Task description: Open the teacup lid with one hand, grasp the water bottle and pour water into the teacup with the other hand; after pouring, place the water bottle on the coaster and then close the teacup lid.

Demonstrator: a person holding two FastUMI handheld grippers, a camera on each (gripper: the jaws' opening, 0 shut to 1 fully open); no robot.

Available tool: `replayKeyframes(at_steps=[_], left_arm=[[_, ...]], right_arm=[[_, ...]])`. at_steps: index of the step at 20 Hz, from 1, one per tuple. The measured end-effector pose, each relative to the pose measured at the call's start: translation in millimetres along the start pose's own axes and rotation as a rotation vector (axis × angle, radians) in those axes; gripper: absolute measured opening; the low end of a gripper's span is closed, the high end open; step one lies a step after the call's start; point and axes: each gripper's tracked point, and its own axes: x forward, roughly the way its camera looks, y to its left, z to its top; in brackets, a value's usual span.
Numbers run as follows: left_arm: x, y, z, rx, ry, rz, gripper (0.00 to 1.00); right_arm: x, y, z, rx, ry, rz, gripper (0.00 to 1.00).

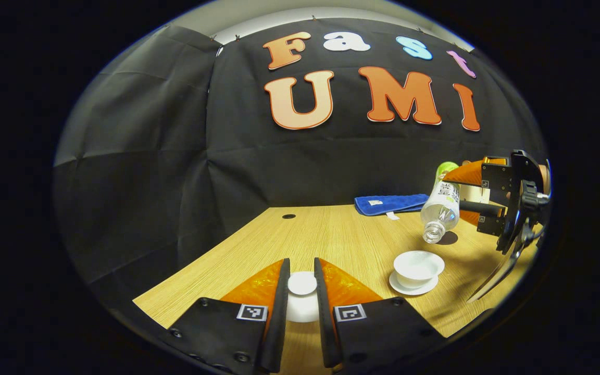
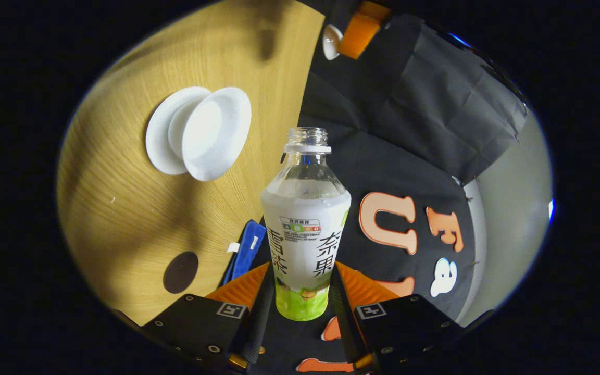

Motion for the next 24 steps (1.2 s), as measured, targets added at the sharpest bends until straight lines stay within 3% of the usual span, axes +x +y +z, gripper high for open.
replayKeyframes(at_steps=[3, 13, 24], left_arm=[[-0.2, -6.4, 1.4, 0.002, 0.0, -0.008, 0.33], [2.5, -28.4, 20.5, -0.019, -0.032, -0.037, 0.33], [2.0, -44.8, 34.1, -0.039, -0.062, -0.059, 0.33]], right_arm=[[-0.3, -1.3, -7.1, 0.183, 0.026, 0.031, 0.62], [9.7, -39.1, -71.2, 0.728, 0.143, -0.067, 0.62], [27.3, -14.2, -107.7, 1.403, 0.188, -0.055, 0.62]])
